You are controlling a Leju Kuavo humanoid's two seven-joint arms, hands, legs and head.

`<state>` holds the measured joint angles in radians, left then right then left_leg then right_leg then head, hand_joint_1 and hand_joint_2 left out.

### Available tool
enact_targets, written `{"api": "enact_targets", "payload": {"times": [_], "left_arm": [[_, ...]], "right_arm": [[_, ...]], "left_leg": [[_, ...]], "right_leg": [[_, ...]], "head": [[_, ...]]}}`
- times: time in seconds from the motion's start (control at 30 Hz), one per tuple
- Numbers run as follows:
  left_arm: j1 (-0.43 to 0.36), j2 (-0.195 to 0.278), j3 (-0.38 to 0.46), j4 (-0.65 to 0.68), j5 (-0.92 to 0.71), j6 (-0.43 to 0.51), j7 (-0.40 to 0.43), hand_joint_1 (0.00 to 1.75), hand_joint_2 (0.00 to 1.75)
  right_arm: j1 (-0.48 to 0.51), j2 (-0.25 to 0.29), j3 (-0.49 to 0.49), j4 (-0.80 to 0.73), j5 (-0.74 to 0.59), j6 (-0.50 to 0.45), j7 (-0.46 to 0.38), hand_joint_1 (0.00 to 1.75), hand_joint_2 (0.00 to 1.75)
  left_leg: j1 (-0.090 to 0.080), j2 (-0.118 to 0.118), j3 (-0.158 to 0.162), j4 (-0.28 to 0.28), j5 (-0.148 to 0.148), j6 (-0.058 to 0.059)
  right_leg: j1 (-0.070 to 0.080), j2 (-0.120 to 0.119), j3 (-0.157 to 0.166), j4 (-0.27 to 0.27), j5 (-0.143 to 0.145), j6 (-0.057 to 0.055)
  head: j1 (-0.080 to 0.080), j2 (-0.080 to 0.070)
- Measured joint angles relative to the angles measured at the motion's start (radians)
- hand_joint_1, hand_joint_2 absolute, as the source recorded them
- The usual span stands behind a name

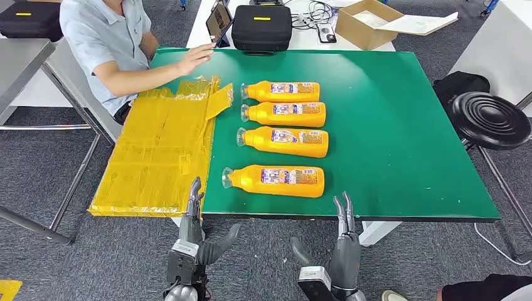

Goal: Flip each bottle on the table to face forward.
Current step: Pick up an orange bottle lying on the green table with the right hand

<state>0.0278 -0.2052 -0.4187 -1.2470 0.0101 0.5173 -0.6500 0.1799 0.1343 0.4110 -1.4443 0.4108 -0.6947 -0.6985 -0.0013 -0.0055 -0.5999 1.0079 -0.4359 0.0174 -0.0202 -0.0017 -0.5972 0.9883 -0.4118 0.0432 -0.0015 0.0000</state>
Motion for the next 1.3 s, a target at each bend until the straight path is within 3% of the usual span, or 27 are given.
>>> {"api": "enact_targets", "payload": {"times": [0.8,1.03,1.17,1.3], "left_arm": [[-0.047,0.0,0.019,0.018,-0.035,-0.034,0.019,0.0,1.75],[-0.076,-0.001,0.001,0.028,-0.042,-0.058,0.024,0.0,1.75],[-0.092,-0.002,-0.016,0.036,-0.051,-0.094,0.028,0.0,1.75],[-0.111,-0.004,-0.032,0.049,-0.052,-0.113,0.028,0.0,1.75]], "right_arm": [[-0.056,0.013,-0.015,0.018,-0.013,0.0,0.0,0.0,1.75],[-0.135,-0.005,-0.044,0.112,0.057,0.0,0.02,0.0,1.75],[-0.244,-0.031,-0.083,0.24,0.227,0.0,0.067,0.0,1.75],[-0.356,-0.052,-0.117,0.369,0.275,0.0,0.086,0.0,1.75]], "left_leg": [[0.0,0.0,0.001,0.0,0.0,0.0],[0.0,0.0,0.001,0.0,0.0,0.0],[0.0,0.0,0.001,0.0,0.001,0.0],[0.0,0.0,0.001,0.001,0.001,0.001]], "right_leg": [[0.0,0.0,0.0,0.0,0.0,0.0],[0.0,0.0,0.001,0.0,0.0,0.0],[0.0,0.0,0.001,0.0,0.001,0.001],[0.0,0.0,0.001,0.0,0.001,0.001]], "head": [[0.0,0.0],[0.0,0.0],[0.0,0.0],[0.0,0.0]]}}
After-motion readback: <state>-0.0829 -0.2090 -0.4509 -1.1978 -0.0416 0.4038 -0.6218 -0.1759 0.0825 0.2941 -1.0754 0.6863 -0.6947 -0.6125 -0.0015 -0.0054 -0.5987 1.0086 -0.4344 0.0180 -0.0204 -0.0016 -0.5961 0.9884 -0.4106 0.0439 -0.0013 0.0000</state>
